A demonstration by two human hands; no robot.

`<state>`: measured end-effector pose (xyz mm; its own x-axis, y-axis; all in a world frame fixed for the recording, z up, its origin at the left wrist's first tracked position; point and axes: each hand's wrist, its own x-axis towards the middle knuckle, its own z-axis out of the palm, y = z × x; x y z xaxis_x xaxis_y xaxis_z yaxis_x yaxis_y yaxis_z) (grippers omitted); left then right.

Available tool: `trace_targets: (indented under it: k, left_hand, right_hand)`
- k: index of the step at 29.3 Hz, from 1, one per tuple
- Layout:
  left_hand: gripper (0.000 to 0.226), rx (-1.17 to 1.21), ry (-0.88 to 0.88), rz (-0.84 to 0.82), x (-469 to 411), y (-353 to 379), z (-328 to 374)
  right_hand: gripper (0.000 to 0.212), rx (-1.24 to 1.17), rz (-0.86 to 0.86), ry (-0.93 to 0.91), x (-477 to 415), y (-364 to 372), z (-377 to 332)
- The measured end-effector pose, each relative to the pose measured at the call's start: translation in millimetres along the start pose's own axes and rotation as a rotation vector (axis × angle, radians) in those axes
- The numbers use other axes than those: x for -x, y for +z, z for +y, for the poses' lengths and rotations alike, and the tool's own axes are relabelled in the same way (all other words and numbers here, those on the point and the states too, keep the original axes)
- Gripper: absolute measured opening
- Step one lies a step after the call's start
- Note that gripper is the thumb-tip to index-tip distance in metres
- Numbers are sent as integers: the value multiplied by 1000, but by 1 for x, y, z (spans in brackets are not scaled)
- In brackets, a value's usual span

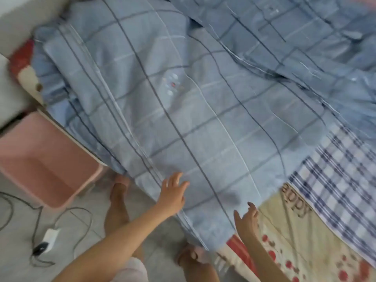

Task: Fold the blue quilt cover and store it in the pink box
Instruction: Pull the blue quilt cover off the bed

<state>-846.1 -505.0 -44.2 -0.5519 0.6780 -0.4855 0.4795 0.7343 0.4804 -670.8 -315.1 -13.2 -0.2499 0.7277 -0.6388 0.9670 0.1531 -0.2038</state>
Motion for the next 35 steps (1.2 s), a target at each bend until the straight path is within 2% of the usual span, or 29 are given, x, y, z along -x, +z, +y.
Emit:
trace_targets:
  k: [4,7,10,14,17,21,24,28,30,32,33,35]
  left_hand:
    - [49,100,-98,8,25,69,107]
    - [37,71,22,-33,49,119,164]
    - [35,-78,172,-120,62,164,201]
    - [57,-234,122,-239,55,212,210]
    - [70,-210,-7,-251,45,235,200]
    - [58,-261,-14,-112,36,248,183]
    - [47,-324,20,-70,26,252,179]
    - [29,-317,-55,-88,20,246,183]
    - [26,-322,-84,-136,24,247,189]
    - [24,-372,-51,-146,33,254,203]
    - [29,-401,-56,-175,37,258,212]
    - [42,-376,-25,-116,41,267,229]
  right_hand:
    - [64,-244,-130,190,7,-39,109]
    - [49,-331,-124,242,3,-61,164]
    - [43,-386,-126,255,-25,-69,198]
    - [43,-501,-123,197,-84,-61,194]
    - [45,-665,-122,141,-128,-52,177]
    - [41,-921,-169,101,-174,-44,154]
    - [39,-1016,-179,66,-196,-46,132]
    - [41,-1036,-144,175,-206,-44,117]
    - [39,-907,-28,165,-199,-48,118]
    - [41,-781,137,43,-184,-51,126]
    - [46,-709,203,-35,-176,-52,132]
    - [57,-552,301,-211,-157,-59,146]
